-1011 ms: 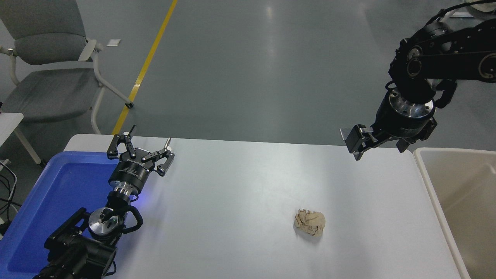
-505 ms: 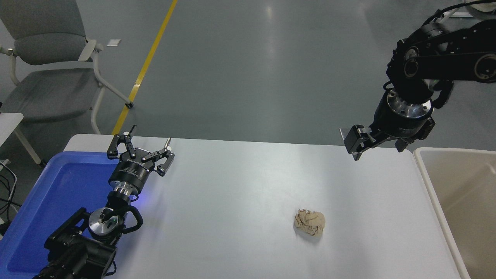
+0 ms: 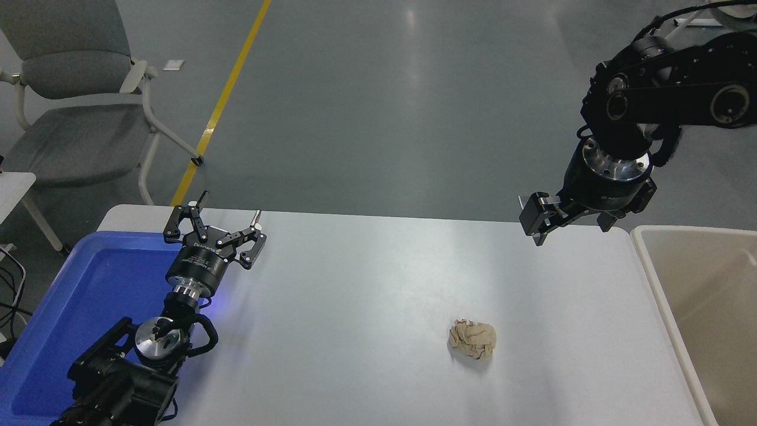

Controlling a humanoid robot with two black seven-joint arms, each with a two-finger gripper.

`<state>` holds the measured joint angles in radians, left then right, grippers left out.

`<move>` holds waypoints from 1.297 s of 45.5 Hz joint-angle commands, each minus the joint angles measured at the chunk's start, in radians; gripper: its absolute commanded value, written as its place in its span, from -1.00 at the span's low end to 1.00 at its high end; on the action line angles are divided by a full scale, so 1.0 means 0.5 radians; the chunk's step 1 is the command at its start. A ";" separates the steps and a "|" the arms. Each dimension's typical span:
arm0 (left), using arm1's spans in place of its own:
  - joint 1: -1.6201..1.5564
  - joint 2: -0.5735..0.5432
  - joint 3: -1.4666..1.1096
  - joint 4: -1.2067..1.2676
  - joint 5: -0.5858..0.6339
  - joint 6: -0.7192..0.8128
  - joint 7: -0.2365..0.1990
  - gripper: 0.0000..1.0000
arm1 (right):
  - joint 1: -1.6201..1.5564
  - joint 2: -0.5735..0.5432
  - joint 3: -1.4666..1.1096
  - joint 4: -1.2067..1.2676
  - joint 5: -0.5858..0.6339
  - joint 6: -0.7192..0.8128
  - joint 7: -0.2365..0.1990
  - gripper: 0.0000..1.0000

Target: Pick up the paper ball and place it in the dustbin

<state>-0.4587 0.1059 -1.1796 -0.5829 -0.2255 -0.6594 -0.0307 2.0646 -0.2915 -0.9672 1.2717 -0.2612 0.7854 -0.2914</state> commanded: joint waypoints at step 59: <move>0.000 0.000 0.000 0.000 0.000 0.000 0.000 0.98 | 0.019 -0.172 0.253 -0.472 -0.002 0.000 0.003 1.00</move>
<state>-0.4587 0.1059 -1.1796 -0.5829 -0.2255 -0.6594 -0.0307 2.0760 -0.3638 -0.8785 1.1439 -0.2620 0.7854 -0.2902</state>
